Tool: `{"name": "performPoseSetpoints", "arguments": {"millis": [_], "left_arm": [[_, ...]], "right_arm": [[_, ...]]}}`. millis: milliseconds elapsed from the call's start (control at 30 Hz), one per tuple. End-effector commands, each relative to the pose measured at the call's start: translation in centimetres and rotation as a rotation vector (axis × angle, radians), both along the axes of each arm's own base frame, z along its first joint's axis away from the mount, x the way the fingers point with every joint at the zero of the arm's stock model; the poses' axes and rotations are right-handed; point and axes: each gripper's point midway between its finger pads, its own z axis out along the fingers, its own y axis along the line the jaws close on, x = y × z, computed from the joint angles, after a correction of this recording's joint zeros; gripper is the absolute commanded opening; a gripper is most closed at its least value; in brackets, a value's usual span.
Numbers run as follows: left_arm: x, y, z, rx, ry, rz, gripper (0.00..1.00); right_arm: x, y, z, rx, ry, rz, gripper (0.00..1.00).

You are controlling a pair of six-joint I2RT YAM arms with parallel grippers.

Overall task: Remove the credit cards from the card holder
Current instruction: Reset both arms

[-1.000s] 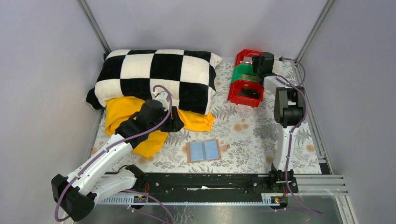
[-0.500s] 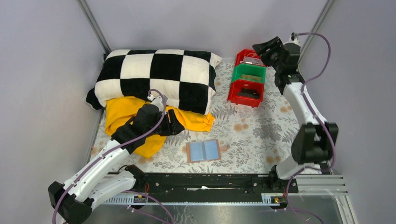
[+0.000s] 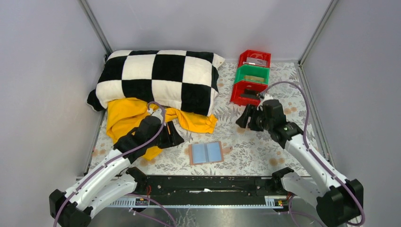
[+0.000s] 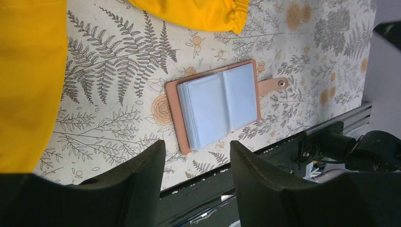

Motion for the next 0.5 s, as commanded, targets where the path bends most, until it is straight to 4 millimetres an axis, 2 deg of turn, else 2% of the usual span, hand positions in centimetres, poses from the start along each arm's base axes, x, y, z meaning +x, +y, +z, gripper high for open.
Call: {"name": "performPoseSetpoints", "arguments": {"millis": [0, 100, 167, 300, 467], "left_arm": [[0.4, 1.1, 1.3, -0.013, -0.060, 0.066, 0.58], [0.6, 1.9, 2.3, -0.007, -0.108, 0.098, 0.59], [0.7, 2.0, 2.8, -0.024, -0.134, 0.102, 0.59], [1.2, 2.8, 3.5, -0.009, -0.169, 0.147, 0.59], [1.4, 3.4, 3.6, 0.014, -0.169, 0.179, 0.59]], "right_arm": [[-2.5, -3.2, -1.2, -0.148, 0.009, -0.061, 0.80], [-2.6, -6.5, -0.9, -0.247, -0.011, -0.204, 0.92], [-2.5, -7.7, -0.3, -0.279, -0.036, -0.256, 0.95], [-2.4, -8.6, 0.2, -0.286, -0.069, -0.310, 0.95], [-2.4, -8.7, 0.1, -0.263, -0.085, -0.331, 0.94]]}}
